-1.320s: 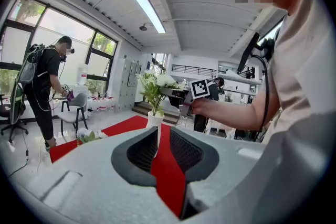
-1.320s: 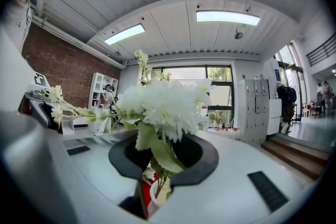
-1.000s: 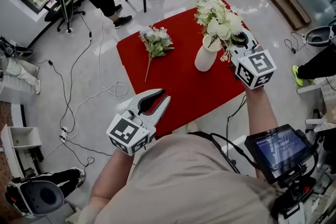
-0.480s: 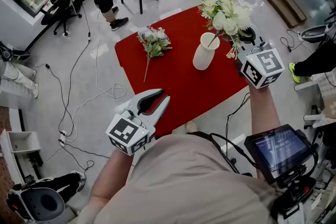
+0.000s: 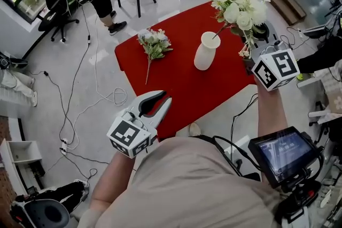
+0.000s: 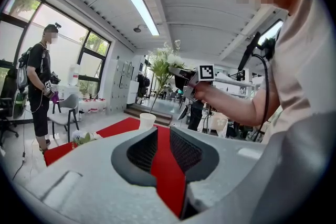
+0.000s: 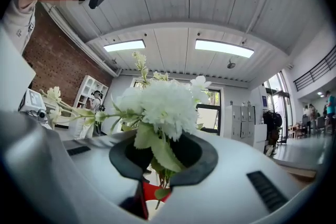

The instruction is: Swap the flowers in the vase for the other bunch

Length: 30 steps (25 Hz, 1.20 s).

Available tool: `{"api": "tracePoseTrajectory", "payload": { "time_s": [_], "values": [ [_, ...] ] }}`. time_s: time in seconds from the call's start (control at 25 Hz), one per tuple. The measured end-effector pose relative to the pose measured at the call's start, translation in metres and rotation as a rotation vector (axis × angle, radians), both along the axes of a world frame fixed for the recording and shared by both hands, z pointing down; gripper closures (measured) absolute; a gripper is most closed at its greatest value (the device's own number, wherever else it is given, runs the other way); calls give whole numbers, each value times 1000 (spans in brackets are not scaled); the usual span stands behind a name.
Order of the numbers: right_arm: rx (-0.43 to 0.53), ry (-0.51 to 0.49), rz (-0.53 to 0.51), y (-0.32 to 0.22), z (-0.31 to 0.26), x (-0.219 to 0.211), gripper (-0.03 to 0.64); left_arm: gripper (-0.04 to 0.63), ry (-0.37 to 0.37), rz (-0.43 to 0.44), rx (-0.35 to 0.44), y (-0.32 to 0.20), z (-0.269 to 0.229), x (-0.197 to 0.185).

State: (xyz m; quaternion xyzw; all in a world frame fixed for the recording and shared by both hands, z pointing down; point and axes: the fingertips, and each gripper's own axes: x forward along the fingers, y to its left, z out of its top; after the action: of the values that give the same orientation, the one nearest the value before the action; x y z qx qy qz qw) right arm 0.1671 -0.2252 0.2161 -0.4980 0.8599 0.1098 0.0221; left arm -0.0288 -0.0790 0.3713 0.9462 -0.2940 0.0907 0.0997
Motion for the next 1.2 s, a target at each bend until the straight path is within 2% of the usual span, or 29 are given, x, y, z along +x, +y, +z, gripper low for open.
{"api": "tracePoseTrajectory", "payload": {
  "time_s": [0.28, 0.48, 0.84, 1.2],
  "values": [
    [62, -6, 39, 31, -34, 14, 534, 540, 4, 52, 6, 7, -6, 4],
    [43, 8, 107, 45, -36, 33, 535, 540, 2, 94, 2, 11, -3, 7],
    [-101, 20, 268, 57, 11, 93, 538, 540, 6, 163, -5, 18, 1, 25],
    [-288, 24, 325, 35, 82, 142, 540, 540, 2, 164, -24, 15, 5, 44]
  ]
}}
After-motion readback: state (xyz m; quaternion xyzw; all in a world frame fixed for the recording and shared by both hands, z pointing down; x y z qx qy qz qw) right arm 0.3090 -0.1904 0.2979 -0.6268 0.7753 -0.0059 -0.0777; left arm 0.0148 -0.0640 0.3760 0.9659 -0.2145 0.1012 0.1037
